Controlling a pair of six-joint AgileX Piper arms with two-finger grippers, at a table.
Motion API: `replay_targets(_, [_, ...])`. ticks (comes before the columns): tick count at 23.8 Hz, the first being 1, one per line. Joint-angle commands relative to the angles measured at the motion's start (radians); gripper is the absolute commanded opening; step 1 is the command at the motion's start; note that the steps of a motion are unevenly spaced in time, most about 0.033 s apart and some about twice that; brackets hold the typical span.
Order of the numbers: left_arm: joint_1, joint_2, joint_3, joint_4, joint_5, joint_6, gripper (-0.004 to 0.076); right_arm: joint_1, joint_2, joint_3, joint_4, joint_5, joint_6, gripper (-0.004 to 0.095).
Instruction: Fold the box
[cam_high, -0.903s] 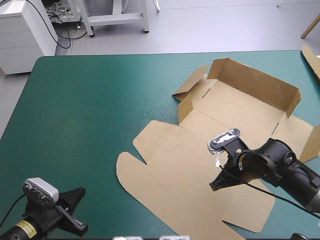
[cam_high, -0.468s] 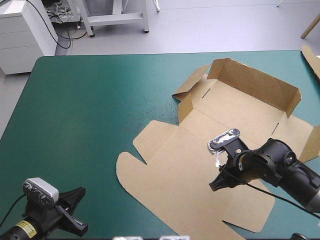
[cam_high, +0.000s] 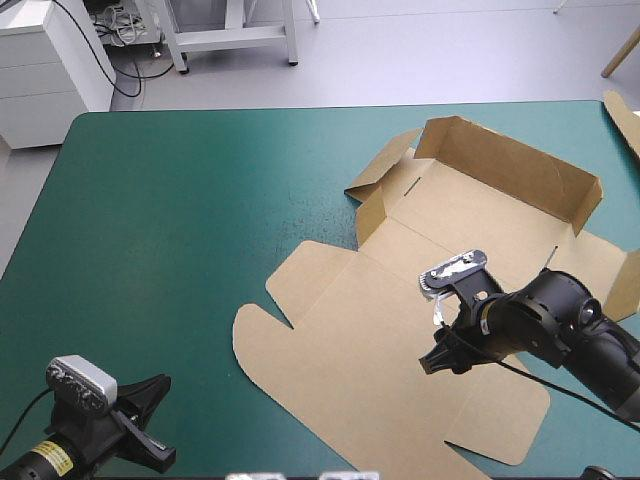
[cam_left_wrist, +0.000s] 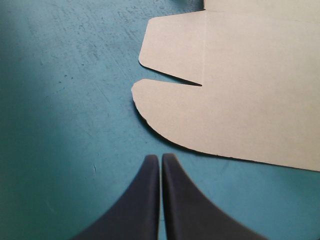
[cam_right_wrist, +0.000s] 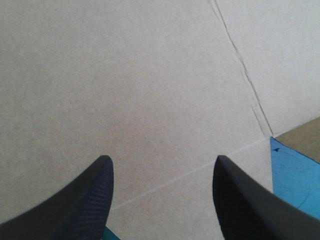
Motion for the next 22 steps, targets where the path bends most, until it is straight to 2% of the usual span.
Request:
replay_targets(1, [0.001, 0.012, -0.028, -0.024, -0.067, 0.0, -0.0008, -0.001, -0.016, -0.103, -0.047, 0.019, 0.048, 0.0547])
replay_targets(6, [0.001, 0.012, -0.028, -0.024, -0.067, 0.0, -0.0008, -0.001, -0.022, -0.217, -0.07, 0.021, 0.11, 0.0544])
replay_targets(12, [0.001, 0.012, -0.028, -0.024, -0.067, 0.005, -0.0008, -0.039, -0.024, -0.251, -0.124, 0.021, 0.135, 0.0455])
replay_targets(16, [0.001, 0.012, -0.028, -0.024, -0.067, 0.005, -0.0008, -0.174, -0.024, -0.251, -0.081, 0.023, 0.081, 0.0456])
replay_targets(22, [0.001, 0.012, -0.028, -0.024, -0.067, 0.005, -0.0008, -0.487, -0.024, -0.248, 0.057, 0.023, -0.014, 0.0456])
